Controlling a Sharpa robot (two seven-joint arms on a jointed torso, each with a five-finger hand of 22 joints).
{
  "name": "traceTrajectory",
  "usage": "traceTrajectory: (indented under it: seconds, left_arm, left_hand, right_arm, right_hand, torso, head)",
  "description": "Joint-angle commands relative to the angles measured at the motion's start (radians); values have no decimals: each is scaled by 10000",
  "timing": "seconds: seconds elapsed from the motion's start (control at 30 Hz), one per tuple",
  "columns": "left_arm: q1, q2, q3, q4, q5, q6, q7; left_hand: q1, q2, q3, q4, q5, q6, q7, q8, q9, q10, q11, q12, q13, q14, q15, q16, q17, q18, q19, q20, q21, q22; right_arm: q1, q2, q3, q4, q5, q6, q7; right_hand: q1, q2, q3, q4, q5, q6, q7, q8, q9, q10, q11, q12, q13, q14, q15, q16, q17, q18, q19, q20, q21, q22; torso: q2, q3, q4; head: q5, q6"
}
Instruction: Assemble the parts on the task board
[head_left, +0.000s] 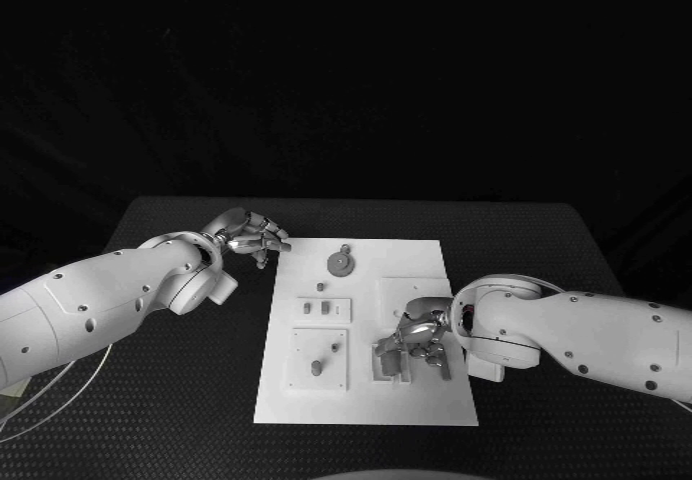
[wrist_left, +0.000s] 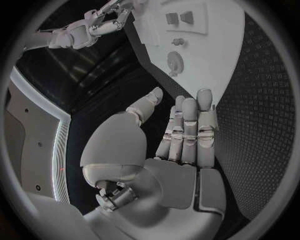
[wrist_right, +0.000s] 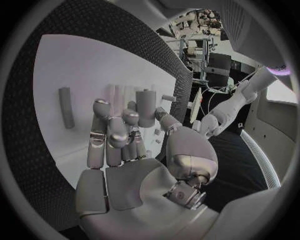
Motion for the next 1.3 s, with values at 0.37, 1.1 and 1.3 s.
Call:
traceTrajectory:
  seconds: [0.37, 1.1, 1.3]
  left_arm:
    - [5, -9, 4, 34, 18, 128, 35]
    - [6, -32, 4, 39, 18, 129, 29]
    - [6, -41, 4, 43, 18, 126, 24]
  left_hand:
    - [-109, -6, -10, 75, -37, -10, 86, 35, -12, -172, 72, 40, 15, 57, 16, -62, 16, 804, 45, -10, -52, 22]
    - [-131, 3, -15, 96, -37, -21, 89, 37, -18, -180, 73, 45, 14, 56, 17, -63, 18, 805, 45, -9, -62, 31]
    - [-132, 3, -15, 98, -37, -22, 89, 37, -18, -181, 73, 45, 14, 56, 17, -63, 18, 805, 45, -9, -63, 32]
  right_arm:
    - [-75, 62, -31, -158, -347, 139, -11]
    - [-196, 152, -46, -261, -352, 92, -12]
    - [-199, 152, -46, -264, -361, 173, -12]
  right_hand:
    - [-251, -105, 466, -286, 26, 70, 56, -52, 8, 69, 3, -80, -8, -13, -72, 9, -29, 262, 18, 9, -13, 192]
    - [-251, -105, 467, -286, 26, 70, 56, -52, 8, 69, 3, -80, -8, -13, -72, 9, -29, 262, 18, 9, -13, 192]
    - [-251, -105, 467, -286, 26, 70, 56, -52, 8, 69, 3, -80, -8, -13, -72, 9, -29, 262, 18, 9, -13, 192]
  torso:
    - [3, 5, -13]
    - [7, 15, -21]
    - [7, 13, -18]
  head:
    - [21, -13]
    - [39, -55]
    - [45, -51]
